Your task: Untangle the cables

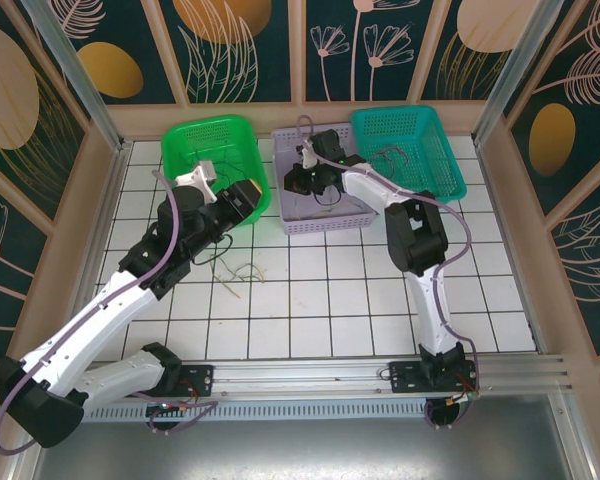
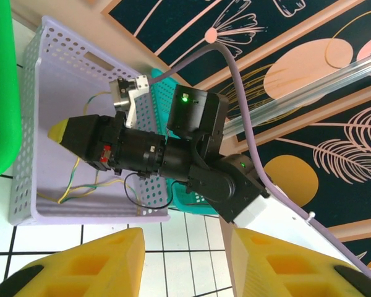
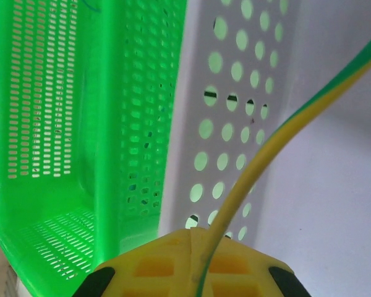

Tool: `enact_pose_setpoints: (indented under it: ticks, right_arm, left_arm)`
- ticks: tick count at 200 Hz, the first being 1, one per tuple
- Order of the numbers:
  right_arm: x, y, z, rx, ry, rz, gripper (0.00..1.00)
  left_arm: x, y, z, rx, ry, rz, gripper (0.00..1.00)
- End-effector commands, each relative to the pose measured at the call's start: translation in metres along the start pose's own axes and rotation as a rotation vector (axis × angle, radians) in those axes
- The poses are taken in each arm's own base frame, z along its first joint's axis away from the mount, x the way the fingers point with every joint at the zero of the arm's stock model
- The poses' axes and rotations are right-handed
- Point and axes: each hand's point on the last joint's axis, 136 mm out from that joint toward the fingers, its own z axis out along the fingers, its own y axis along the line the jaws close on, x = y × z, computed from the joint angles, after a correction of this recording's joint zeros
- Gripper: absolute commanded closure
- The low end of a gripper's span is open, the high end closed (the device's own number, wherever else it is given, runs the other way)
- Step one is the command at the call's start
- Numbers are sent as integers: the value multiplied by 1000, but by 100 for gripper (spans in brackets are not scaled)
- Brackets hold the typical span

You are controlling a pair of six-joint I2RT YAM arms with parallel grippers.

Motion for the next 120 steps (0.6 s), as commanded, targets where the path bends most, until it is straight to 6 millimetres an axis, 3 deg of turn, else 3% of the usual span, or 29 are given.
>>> enact_pose_setpoints:
  ticks: [1, 38, 79, 120]
  right_arm:
    - [13, -6, 8, -25, 86, 97, 100]
    - [-1, -23, 7, -26, 75, 171, 100]
    - [-22, -23, 5, 2, 64, 190, 63]
    - [-35, -19, -14, 55, 23, 216, 50]
  left_arm:
    - [-1, 0, -3, 11, -10, -6, 60]
    - [-1, 6, -3, -14, -14, -18, 60]
    - [3, 38, -12, -150, -28, -63, 57]
    - [5, 56, -21, -224, -40, -93, 57]
